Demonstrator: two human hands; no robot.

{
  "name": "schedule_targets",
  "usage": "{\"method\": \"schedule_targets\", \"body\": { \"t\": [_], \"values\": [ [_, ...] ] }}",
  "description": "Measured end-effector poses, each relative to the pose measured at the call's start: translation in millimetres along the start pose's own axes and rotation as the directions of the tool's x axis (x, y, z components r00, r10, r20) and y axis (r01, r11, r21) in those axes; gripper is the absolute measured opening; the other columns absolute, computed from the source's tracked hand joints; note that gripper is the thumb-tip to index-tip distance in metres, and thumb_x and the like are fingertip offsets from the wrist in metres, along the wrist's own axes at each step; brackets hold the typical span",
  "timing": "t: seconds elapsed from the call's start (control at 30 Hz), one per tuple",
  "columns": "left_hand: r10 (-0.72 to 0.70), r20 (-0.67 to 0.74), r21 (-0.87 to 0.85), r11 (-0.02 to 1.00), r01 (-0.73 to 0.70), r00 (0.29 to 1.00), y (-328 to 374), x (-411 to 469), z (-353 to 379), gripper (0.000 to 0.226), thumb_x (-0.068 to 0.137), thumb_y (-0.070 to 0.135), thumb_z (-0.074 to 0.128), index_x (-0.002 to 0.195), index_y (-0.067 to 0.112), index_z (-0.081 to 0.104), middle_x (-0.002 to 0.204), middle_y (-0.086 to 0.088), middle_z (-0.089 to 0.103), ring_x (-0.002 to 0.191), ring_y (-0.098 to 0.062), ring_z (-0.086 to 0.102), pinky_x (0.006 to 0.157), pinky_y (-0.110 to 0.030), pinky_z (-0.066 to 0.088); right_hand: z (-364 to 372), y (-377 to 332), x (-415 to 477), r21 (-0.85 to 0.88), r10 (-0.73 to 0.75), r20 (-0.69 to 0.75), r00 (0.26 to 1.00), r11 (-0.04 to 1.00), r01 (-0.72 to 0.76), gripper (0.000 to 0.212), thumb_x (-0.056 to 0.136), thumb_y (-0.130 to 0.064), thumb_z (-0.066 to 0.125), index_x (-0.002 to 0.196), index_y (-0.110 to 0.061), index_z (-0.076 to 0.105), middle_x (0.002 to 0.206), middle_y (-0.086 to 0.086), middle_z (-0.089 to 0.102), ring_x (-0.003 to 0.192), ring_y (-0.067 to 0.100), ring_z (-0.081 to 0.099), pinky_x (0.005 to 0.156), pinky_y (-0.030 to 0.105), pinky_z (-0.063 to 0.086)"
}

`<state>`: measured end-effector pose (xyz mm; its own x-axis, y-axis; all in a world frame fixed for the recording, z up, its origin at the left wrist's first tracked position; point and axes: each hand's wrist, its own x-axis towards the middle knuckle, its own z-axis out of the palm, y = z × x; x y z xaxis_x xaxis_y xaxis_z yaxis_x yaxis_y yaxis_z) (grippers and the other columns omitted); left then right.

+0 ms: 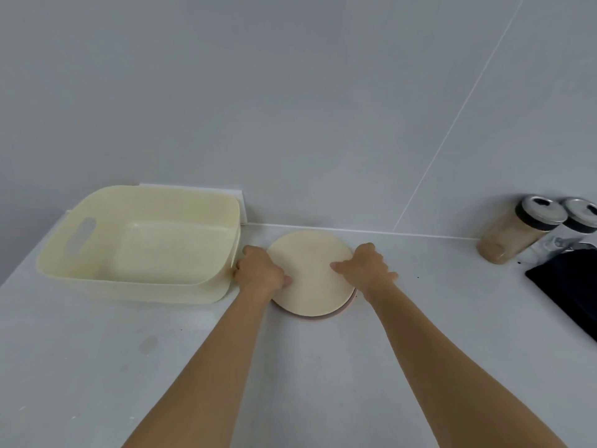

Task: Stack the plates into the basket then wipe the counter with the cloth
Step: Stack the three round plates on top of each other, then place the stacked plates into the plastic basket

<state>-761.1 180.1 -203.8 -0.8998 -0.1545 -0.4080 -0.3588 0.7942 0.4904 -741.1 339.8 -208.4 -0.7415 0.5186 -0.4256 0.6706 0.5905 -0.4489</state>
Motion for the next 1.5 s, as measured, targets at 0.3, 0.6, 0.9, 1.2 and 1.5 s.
{"method": "schedule_targets", "body": {
  "t": [0.3, 0.6, 0.9, 1.2, 1.5],
  "values": [
    [0.008, 0.102, -0.329, 0.944, 0.026, 0.995, -3, 7, 8, 0.046, 0.077, 0.006, 0.067, 0.118, 0.002, 0.045, 0.122, -0.018, 0.052, 0.112, -0.034, 0.048, 0.094, -0.041, 0.044, 7, 2, -1, 0.184, -0.137, 0.033, 0.990, 0.974, 0.129, 0.044, 0.088, -0.026, 0.056, 0.123, -0.004, 0.042, 0.130, 0.016, 0.037, 0.113, 0.033, 0.043, 0.097, 0.044, 0.041],
    [0.338, -0.185, -0.830, 0.449, -0.331, 0.923, -9, -22, -2, 0.037, 0.075, 0.003, 0.065, 0.090, 0.033, 0.049, 0.098, 0.005, 0.058, 0.097, -0.019, 0.055, 0.083, -0.035, 0.047, -13, 17, -34, 0.685, -0.458, -0.180, 0.870, 0.577, 0.445, 0.020, 0.091, -0.016, 0.051, 0.092, -0.033, 0.040, 0.107, 0.000, 0.047, 0.085, 0.000, 0.050, 0.069, 0.021, 0.045],
    [0.423, -0.194, -0.897, 0.289, -0.335, 0.885, -23, -16, 14, 0.041, 0.061, 0.006, 0.072, 0.090, 0.028, 0.053, 0.081, 0.019, 0.068, 0.079, 0.001, 0.063, 0.067, -0.016, 0.052, 8, 33, -34, 0.797, -0.473, -0.272, 0.838, 0.376, 0.472, 0.031, 0.067, -0.018, 0.070, 0.085, -0.038, 0.055, 0.083, -0.017, 0.064, 0.079, 0.003, 0.062, 0.069, 0.022, 0.049],
    [0.463, -0.186, -0.892, 0.291, -0.346, 0.867, -29, -12, 19, 0.034, 0.061, 0.008, 0.073, 0.079, 0.031, 0.054, 0.073, 0.018, 0.064, 0.072, 0.000, 0.059, 0.063, -0.016, 0.049, 8, 39, -34, 0.817, -0.496, -0.272, 0.825, 0.334, 0.470, 0.028, 0.069, -0.017, 0.070, 0.081, -0.038, 0.056, 0.077, -0.017, 0.064, 0.077, 0.008, 0.060, 0.068, 0.026, 0.047],
    [0.417, -0.209, -0.889, 0.295, -0.349, 0.884, -21, -20, 12, 0.032, 0.080, 0.001, 0.064, 0.093, 0.028, 0.054, 0.087, 0.016, 0.067, 0.082, 0.003, 0.063, 0.071, -0.014, 0.051, 0, 30, -39, 0.813, -0.485, -0.280, 0.828, 0.339, 0.473, 0.030, 0.071, -0.011, 0.070, 0.088, -0.029, 0.054, 0.082, -0.013, 0.063, 0.076, -0.001, 0.061, 0.068, 0.021, 0.048]
  ]
}}
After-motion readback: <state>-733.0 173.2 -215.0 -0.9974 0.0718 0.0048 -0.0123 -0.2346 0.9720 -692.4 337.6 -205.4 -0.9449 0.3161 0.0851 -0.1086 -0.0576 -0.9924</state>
